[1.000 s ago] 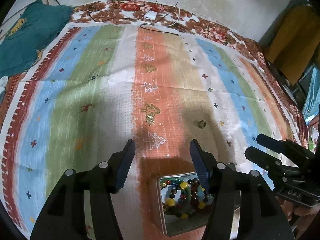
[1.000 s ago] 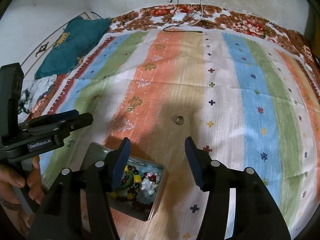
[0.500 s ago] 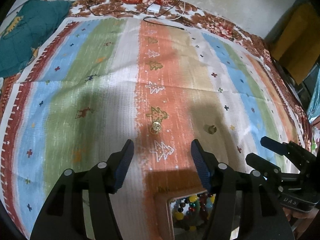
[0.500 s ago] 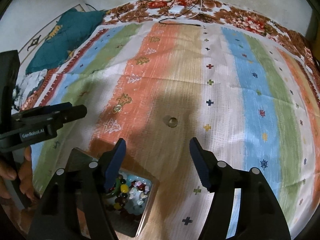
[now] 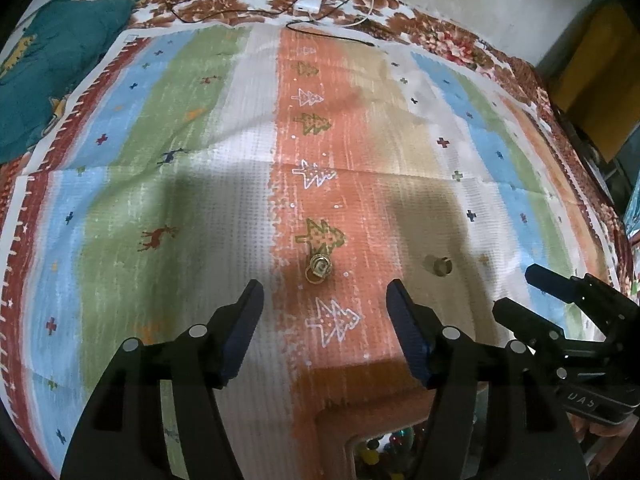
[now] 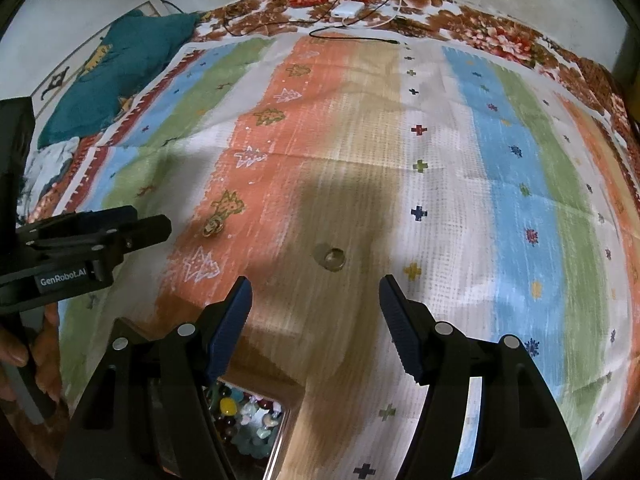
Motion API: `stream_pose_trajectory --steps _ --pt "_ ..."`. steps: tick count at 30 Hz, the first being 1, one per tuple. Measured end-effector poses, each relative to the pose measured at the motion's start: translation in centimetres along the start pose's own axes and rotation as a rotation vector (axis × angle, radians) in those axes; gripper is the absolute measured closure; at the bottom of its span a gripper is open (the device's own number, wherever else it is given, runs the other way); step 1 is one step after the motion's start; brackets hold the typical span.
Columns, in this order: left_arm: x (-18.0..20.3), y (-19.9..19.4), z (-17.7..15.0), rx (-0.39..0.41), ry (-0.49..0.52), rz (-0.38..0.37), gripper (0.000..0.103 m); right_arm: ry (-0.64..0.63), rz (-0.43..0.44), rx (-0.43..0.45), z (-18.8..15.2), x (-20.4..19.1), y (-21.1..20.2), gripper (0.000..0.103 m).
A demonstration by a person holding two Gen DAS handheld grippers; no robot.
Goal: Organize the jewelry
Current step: 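Move the left gripper to the gold ring charm while the right gripper approaches the small gold ring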
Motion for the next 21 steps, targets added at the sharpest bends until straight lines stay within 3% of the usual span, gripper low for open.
stream_pose_trajectory --steps 21 --pt "0.8 4.3 1.2 -0.078 0.057 0.003 0.039 0.009 -0.028 -0.051 1.6 1.7 3.9 0.037"
Point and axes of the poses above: each gripper's, at about its wrist camera, not at the fingertips, and y roughly the way its jaws point, x to its right, z to its top, the point moved 2 cm from there along y, roughly the way its jaws point, and after that the axes turned 13 degrees about z, right-handed, at the moved point
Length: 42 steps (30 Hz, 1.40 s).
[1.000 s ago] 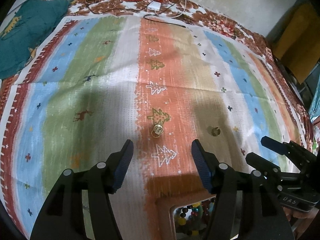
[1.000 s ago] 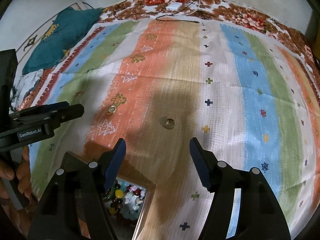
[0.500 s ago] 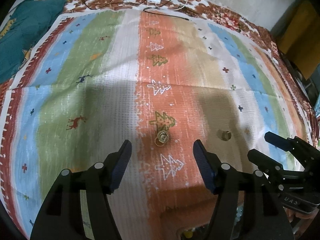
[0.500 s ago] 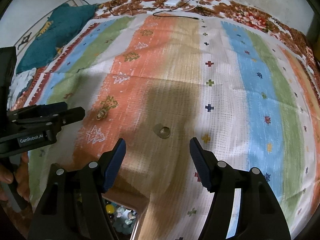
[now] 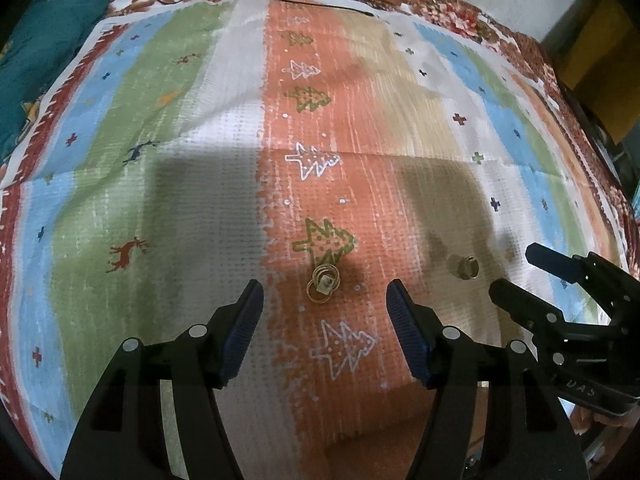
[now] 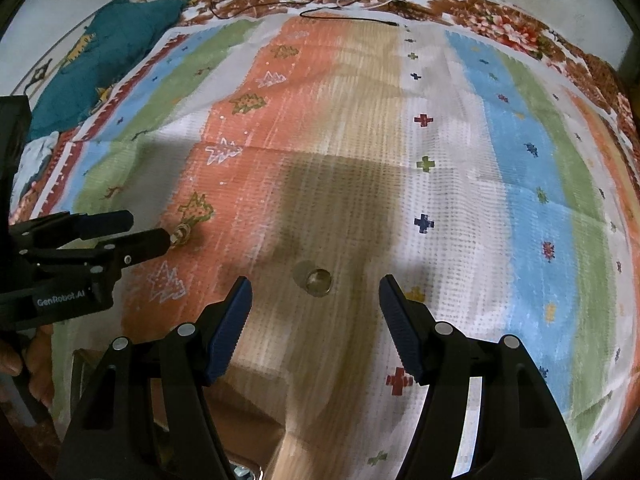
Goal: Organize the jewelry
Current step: 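Move the left gripper to the gold ring charm while the right gripper approaches the small gold ring, then close the left gripper on the gold charm while the right gripper grasps the small gold ring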
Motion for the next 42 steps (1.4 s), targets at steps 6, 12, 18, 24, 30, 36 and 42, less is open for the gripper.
stream_pose_trajectory --steps 6,12,18,24,30,36,42 --pt "0.1 0.6 0.3 -0.011 0.009 -0.008 0.039 0.014 0.015 -0.016 0.2 0.3 0.8 0.037" --pt "0.3 1.3 0.6 -0.029 0.015 -0.019 0.039 0.038 0.020 -0.030 0.3 0.9 1.6 0.037" --pt "0.4 1.9 0.6 -0.041 0.028 -0.019 0.039 0.031 0.021 -0.044 0.5 0.7 2.3 0.037" --pt "0.5 2.5 0.6 -0.052 0.041 -0.021 0.043 0.035 0.026 -0.084 0.4 1.0 3.7 0.037" --pt "0.7 3.1 0.7 -0.052 0.064 0.002 0.060 0.048 0.062 -0.102 0.6 0.9 4.3 0.054" --pt "0.6 3.3 0.7 -0.045 0.090 0.055 0.081 0.051 0.069 -0.121 0.3 0.7 4.7 0.060" --pt "0.3 3.3 0.9 -0.042 0.093 0.069 0.088 0.052 0.044 -0.123 0.2 1.0 4.7 0.083"
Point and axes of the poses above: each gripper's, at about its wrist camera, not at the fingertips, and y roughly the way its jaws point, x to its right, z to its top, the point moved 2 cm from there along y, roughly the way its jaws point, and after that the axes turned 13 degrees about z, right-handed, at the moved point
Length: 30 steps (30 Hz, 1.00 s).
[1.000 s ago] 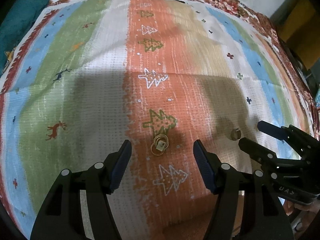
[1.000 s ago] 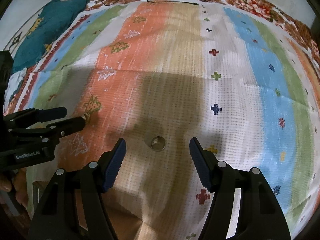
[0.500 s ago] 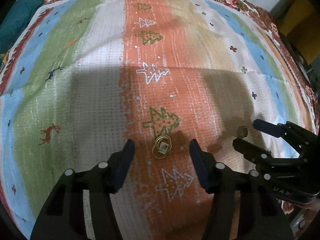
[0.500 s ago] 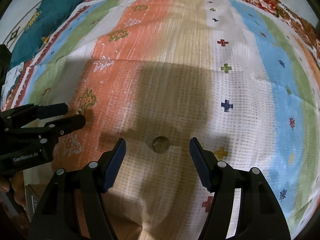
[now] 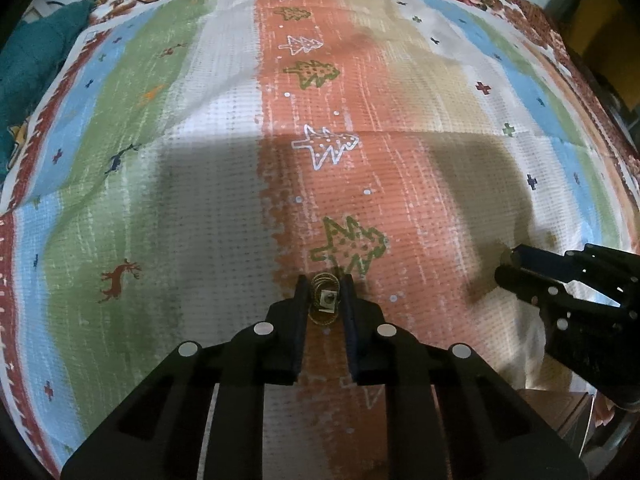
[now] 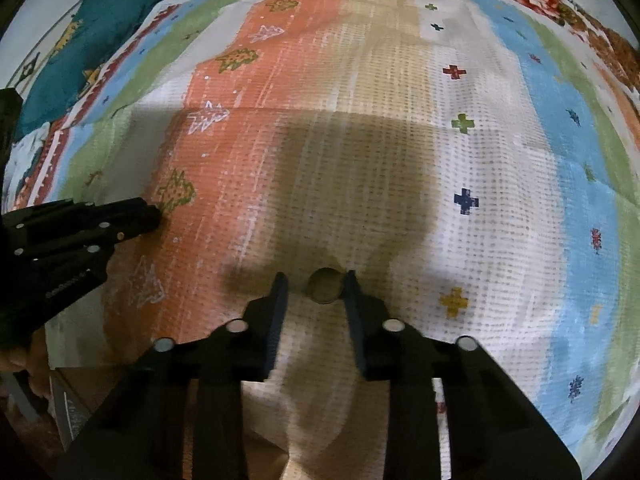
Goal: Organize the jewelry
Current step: 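Close the left gripper on the gold charm while the right gripper grasps the small gold ring, then carry the gold charm with the left gripper to the tin while the right gripper carries the ring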
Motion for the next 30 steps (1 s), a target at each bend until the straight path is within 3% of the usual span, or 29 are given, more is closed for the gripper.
stream_pose_trajectory --steps 8,18,30 --pt "-0.8 -0.8 0.0 0.009 -0.025 -0.016 0.088 -0.013 0.018 -0.001 -0.1 -0.2 -0.3 0.084" --pt "-1.7 -3.5 -0.6 0.053 -0.069 -0.059 0.088 -0.077 0.025 0.056 -0.4 -2.5 -3.4 0.084" --pt "-0.9 -6.0 -1.2 0.094 -0.090 -0.069 0.088 -0.056 -0.004 0.112 -1.2 -2.5 -5.4 0.084"
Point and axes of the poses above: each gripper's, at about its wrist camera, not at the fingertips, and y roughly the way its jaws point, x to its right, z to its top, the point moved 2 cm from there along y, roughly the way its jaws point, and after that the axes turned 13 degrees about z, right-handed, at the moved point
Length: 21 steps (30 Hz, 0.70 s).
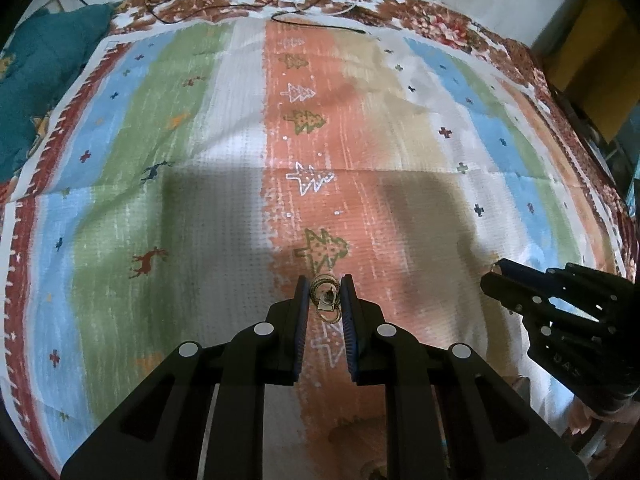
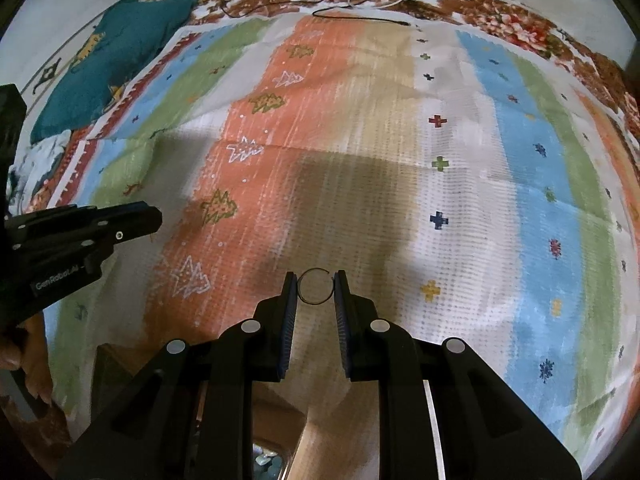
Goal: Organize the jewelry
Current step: 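Carry the gold charm with the left gripper to the tin while the right gripper carries the ring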
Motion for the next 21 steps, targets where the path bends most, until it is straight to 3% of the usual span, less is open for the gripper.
stream_pose_trajectory --steps 21 --pt "1.0 -6.4 -2.7 0.095 -0.042 -0.074 0.088 -0.029 -0.002 0.097 -2.2 -1.9 -5.4 0.084"
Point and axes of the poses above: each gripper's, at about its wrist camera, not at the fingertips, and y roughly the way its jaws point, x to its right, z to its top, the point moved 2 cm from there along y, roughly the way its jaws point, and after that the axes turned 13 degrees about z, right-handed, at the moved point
